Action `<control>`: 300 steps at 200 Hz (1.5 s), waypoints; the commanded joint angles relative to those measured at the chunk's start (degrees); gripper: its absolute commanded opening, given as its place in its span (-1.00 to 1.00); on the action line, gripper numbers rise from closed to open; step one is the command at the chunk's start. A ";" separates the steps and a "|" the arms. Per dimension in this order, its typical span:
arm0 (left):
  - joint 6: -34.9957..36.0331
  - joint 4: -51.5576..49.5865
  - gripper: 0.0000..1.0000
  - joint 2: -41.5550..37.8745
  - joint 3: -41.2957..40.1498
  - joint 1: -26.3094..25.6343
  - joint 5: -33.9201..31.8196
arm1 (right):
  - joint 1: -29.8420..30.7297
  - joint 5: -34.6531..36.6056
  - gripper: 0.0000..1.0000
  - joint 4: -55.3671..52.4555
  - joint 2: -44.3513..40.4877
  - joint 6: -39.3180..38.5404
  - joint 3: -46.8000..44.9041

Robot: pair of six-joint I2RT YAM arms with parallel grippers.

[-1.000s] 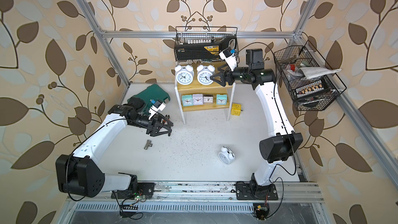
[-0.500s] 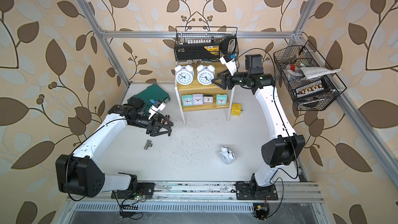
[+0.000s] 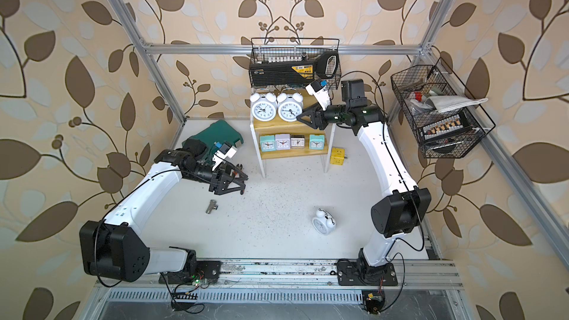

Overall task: Place the alarm clocks on the shelf by style
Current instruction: Place the alarm on the shelf, then pick up the alarm from the center of the board.

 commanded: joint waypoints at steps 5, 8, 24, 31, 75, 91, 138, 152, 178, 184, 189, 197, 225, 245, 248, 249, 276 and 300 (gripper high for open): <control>1.46 -0.99 0.53 -1.01 0.12 0.71 1.45 | 0.23 3.06 -0.12 -0.17 0.18 0.78 0.57; 1.47 -0.99 0.53 -0.97 0.10 0.76 1.45 | 0.21 3.43 -0.11 -0.06 0.00 0.95 0.37; 1.54 -1.03 0.53 -0.92 0.11 0.77 1.53 | 0.20 5.28 -0.05 0.10 -1.22 2.11 -0.26; 1.62 -1.01 0.53 -0.90 0.07 0.76 1.53 | 0.23 6.07 -0.01 0.15 -1.83 2.86 -0.61; 1.46 -1.07 0.53 -0.91 0.20 0.72 1.53 | 0.35 10.75 0.37 0.37 -7.77 8.41 -5.95; 1.45 -0.99 0.53 -0.90 0.21 0.72 1.62 | 0.47 12.54 0.46 0.37 -10.40 12.07 -8.81; -0.05 0.06 0.54 -0.86 0.11 0.77 1.01 | 4.02 20.39 0.55 0.50 -20.75 20.23 -22.52; -0.21 0.15 0.54 -0.78 0.07 0.76 1.08 | 6.08 23.76 0.56 -0.11 -23.72 21.77 -26.90; -0.30 0.25 0.54 -0.58 0.11 0.77 1.23 | 10.86 32.15 0.59 -3.41 -27.70 24.37 -33.25; -0.30 0.18 0.54 -0.50 0.11 0.75 1.27 | 12.26 33.90 0.59 -3.87 -28.33 24.96 -34.73; -0.33 0.16 0.54 -0.31 0.22 0.77 1.23 | 13.40 35.27 0.60 -4.25 -28.75 25.37 -35.80; -0.28 0.07 0.54 -0.24 0.28 0.76 1.30 | 15.27 37.77 0.61 -5.45 -29.18 25.84 -37.05; -0.22 0.00 0.55 -0.06 0.29 0.77 1.62 | 21.37 49.13 0.67 -9.11 -30.39 29.37 -40.77; -0.13 -0.19 0.55 -0.21 0.29 0.77 1.54 | 24.97 53.12 0.71 -10.42 -31.10 32.32 -44.78; -0.12 -0.19 0.55 -0.20 0.29 0.77 1.55 | 25.48 53.64 0.72 -10.62 -31.19 32.79 -45.38; -0.12 -0.19 0.55 -0.26 0.29 0.72 1.50 | 25.62 53.80 0.72 -10.71 -31.20 32.95 -45.57; -0.12 -0.20 0.55 -0.22 0.38 0.77 1.58 | 29.16 58.63 0.77 -13.85 -32.19 37.17 -50.69; -0.12 -0.28 0.55 -0.01 0.38 0.77 1.71 | 30.59 58.96 0.81 -14.90 -34.09 40.48 -55.46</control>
